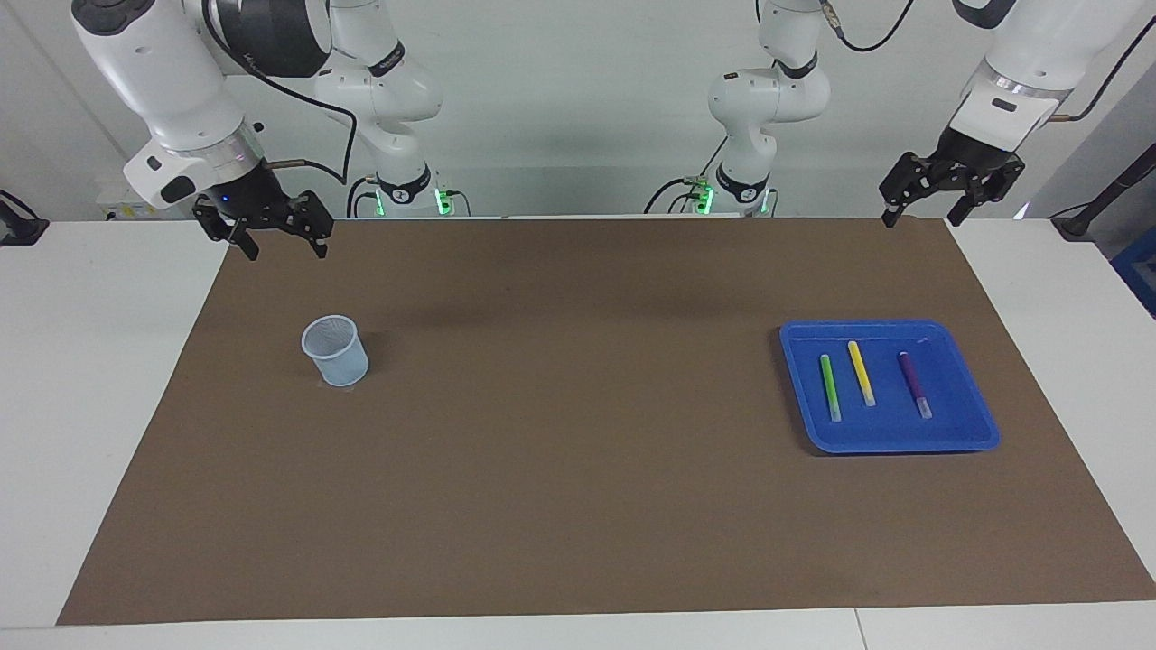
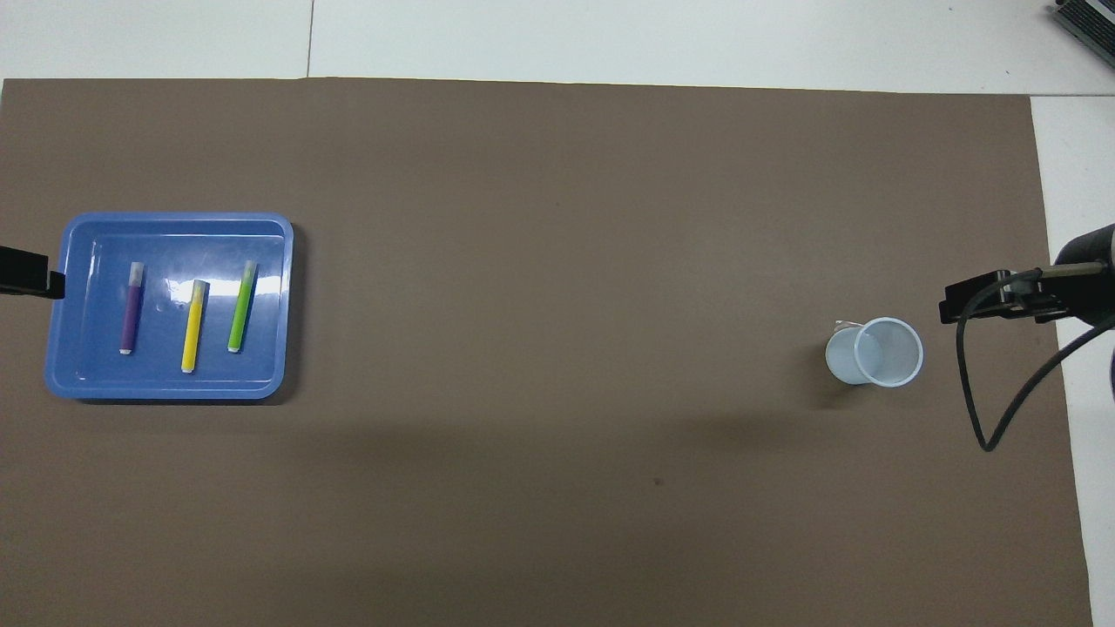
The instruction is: Right arm passes pens to left for tray arrangement
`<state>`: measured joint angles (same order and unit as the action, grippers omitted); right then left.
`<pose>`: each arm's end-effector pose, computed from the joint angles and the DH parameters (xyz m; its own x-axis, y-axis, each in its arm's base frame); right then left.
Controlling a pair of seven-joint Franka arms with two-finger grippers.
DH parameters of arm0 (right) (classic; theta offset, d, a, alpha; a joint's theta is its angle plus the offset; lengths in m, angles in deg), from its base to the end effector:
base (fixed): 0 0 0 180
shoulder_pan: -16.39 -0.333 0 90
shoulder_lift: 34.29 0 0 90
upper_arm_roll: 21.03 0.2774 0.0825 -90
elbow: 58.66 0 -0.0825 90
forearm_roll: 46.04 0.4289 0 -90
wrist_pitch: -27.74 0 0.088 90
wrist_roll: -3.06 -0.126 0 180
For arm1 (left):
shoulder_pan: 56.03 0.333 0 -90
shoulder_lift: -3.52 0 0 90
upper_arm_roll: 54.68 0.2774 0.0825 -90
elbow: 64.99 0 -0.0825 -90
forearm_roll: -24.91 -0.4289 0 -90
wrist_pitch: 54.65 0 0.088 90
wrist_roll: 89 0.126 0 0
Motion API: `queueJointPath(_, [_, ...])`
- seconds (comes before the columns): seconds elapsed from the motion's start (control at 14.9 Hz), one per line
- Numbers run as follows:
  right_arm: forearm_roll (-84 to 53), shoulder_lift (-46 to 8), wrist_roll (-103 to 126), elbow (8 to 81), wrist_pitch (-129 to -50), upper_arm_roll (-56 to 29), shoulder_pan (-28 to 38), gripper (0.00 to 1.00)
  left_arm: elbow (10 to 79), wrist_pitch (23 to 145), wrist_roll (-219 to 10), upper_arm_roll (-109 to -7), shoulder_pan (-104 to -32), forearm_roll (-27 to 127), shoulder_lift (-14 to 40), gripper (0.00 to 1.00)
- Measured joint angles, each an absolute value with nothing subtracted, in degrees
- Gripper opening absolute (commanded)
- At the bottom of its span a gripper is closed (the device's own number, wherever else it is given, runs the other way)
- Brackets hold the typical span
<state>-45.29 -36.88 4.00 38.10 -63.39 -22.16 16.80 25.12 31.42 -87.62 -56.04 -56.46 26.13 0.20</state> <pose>0.5847 -0.0143 0.5345 0.9985 -0.0106 -0.0528 -0.0114 -0.9998 -0.0148 0.5759 -0.0211 0.5940 0.9983 -0.0567 -0.0121 -0.0564 -0.9982 0.0202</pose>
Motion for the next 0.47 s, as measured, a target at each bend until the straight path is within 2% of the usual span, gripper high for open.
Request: queueJointPath(0.47, [-45.3,-36.9,4.0,38.1,-63.4,-22.2,16.8,1.00,25.4,26.1,-87.6,-56.0,-56.5,25.5,-0.4,1.00])
